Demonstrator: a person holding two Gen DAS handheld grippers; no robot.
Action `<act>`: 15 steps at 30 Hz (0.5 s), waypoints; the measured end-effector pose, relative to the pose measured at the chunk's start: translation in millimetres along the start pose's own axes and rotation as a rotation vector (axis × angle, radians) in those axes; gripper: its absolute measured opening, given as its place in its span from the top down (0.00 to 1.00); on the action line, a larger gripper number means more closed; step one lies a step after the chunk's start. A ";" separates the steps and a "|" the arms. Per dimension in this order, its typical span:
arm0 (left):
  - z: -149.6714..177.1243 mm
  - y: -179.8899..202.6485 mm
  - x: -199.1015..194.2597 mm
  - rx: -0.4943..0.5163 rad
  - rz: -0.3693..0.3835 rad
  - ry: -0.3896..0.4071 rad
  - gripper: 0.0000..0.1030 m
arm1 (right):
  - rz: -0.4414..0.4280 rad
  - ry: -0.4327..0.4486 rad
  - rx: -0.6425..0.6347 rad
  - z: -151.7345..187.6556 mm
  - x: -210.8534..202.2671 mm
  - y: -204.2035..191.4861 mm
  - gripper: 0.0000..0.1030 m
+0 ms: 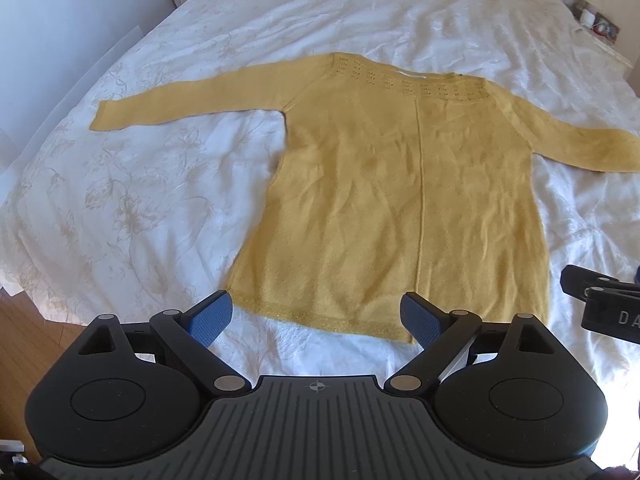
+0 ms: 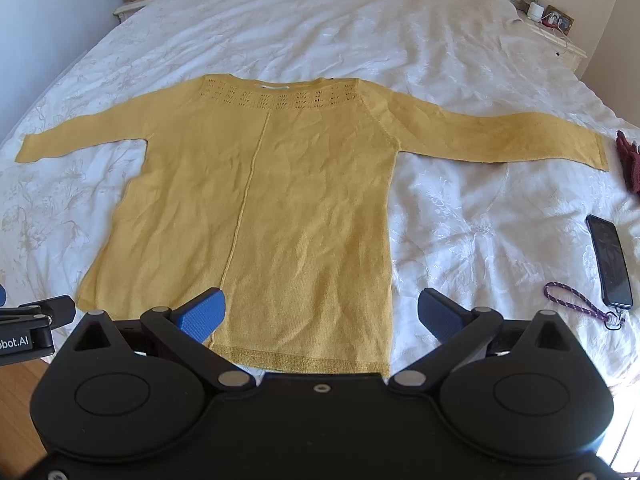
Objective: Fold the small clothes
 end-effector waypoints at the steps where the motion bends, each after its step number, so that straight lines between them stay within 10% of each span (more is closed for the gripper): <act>1: 0.0 -0.5 0.3 -0.001 -0.001 -0.002 0.11 | -0.001 -0.001 0.001 0.3 0.2 0.3 0.01; 15: 2.0 -0.7 4.4 -0.004 -0.006 -0.027 0.11 | -0.009 -0.024 0.013 -0.6 4.2 1.2 0.01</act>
Point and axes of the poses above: each gripper's, at about its wrist camera, not at the fingertips, and x roughly the way its jaws point, y to its right, z to its underside, the point moved 8 cm from there along x, roughly the way its jaws point, and after that the axes turned 3 degrees about x, right-handed, at the moved point
